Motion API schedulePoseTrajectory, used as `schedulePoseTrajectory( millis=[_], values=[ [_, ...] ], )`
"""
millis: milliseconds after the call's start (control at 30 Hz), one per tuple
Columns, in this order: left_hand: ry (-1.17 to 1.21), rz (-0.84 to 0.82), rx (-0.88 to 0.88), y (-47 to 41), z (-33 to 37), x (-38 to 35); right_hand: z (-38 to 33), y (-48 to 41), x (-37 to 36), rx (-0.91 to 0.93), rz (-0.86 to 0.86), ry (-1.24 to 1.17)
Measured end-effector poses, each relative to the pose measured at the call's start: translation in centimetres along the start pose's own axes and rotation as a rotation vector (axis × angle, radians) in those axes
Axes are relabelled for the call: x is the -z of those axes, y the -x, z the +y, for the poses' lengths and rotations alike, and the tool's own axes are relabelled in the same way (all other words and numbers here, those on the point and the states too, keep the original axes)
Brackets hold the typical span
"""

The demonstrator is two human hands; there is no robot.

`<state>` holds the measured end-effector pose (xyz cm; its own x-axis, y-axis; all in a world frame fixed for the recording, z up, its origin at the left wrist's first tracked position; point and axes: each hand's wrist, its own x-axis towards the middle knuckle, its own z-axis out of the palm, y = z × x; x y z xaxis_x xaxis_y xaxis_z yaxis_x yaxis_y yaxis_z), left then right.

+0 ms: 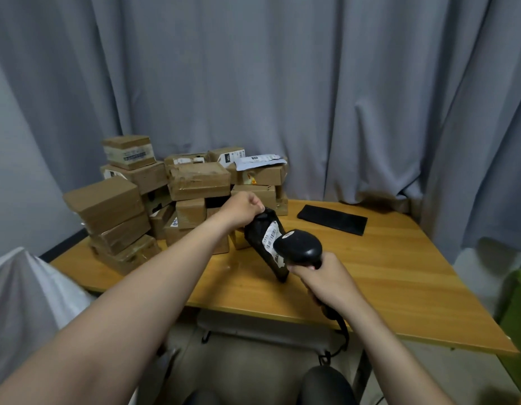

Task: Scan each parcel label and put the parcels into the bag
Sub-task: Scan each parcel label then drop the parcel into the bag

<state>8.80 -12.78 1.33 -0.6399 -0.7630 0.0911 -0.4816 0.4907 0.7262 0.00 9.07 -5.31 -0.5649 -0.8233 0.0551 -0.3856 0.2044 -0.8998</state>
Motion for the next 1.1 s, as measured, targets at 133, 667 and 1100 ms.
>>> schedulePoseTrajectory(
  millis=[133,667,1100],
  values=[
    [-0.061,0.023,0.014,-0.4,-0.5,0.6,0.5,0.7,-0.1,0.049,-0.026,0.114],
    [-0.377,0.091,-0.125,-1.5,0.3,2.2,-0.5,1.3,0.4,0.066,-0.085,0.069],
    [-0.331,0.102,-0.108,-1.5,-0.2,2.1,-0.4,1.4,0.3,0.061,-0.084,0.044]
  ],
)
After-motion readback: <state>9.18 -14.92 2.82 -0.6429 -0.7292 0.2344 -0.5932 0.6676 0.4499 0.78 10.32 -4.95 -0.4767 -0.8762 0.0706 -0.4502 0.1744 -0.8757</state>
